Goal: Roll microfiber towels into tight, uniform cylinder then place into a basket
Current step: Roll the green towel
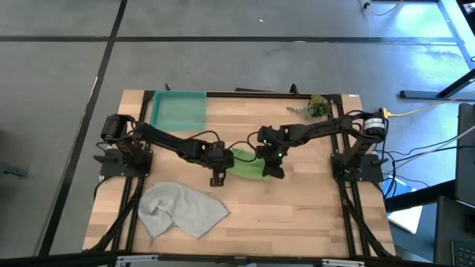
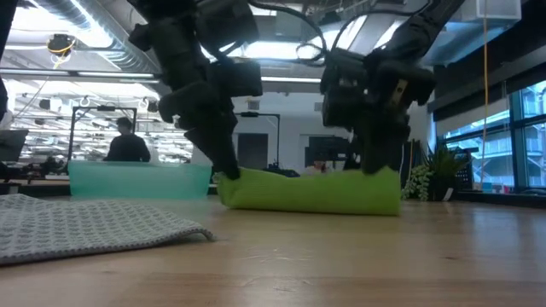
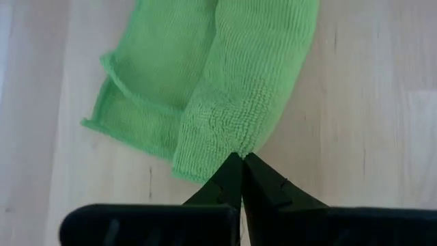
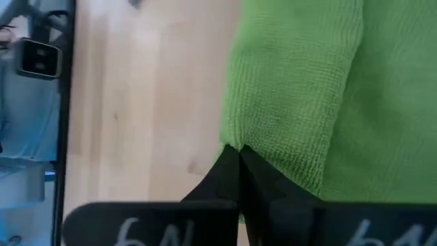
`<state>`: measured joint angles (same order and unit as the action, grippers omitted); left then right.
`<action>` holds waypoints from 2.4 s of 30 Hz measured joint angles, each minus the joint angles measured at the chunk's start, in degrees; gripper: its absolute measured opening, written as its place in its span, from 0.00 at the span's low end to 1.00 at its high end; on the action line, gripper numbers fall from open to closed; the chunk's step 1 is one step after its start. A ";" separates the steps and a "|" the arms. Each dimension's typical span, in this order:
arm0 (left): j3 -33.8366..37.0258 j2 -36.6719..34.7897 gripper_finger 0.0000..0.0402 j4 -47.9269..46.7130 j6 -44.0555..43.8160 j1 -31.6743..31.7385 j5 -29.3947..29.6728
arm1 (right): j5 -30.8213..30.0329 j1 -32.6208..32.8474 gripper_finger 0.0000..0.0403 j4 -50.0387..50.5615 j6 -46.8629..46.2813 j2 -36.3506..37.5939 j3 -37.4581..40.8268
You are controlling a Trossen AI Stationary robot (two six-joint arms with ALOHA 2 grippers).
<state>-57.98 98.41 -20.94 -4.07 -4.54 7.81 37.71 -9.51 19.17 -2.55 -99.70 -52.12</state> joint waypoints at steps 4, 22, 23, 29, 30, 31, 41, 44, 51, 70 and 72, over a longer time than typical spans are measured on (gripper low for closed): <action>0.00 -0.02 0.00 0.70 0.06 0.02 0.03 | -0.06 0.01 0.00 -0.42 -0.17 -3.54 0.00; 0.00 -0.07 0.00 5.73 0.07 4.16 2.53 | 1.79 -0.14 0.00 -3.08 1.33 -8.01 -0.21; 0.00 -0.07 0.00 5.77 -0.08 4.76 2.93 | 1.68 -0.12 0.00 -3.37 1.43 -8.04 -0.23; 0.00 0.60 0.00 9.54 0.68 7.60 1.40 | 1.53 -0.12 0.00 -3.36 1.55 -8.06 -0.24; 0.00 0.90 0.00 9.86 0.99 7.92 1.25 | 1.52 -0.12 0.00 -3.36 1.55 -8.06 -0.24; 0.02 1.27 0.00 10.28 1.22 8.20 1.15 | 1.51 -0.12 0.00 -3.36 1.55 -8.06 -0.24; -0.04 7.38 0.00 15.93 1.70 10.81 2.10 | 1.41 -0.10 0.00 -4.19 1.75 -8.13 -0.22; -0.04 8.86 0.00 16.35 1.70 11.33 2.01 | 1.47 -0.10 0.00 -4.19 1.73 -8.13 -0.22; -0.31 11.53 0.00 16.89 1.67 11.59 2.10 | 4.70 -0.75 0.00 -3.03 1.68 -8.39 -1.52; -0.15 12.55 0.00 16.25 7.66 9.61 3.86 | -4.20 -5.16 0.00 1.51 -6.96 0.88 -3.34; -0.15 12.55 0.00 16.00 7.67 9.54 4.03 | -6.11 -6.22 0.00 3.70 -7.49 0.88 -3.34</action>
<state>-58.13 110.96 -4.94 3.60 5.00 11.84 31.60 -15.73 22.87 -10.04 -98.83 -55.46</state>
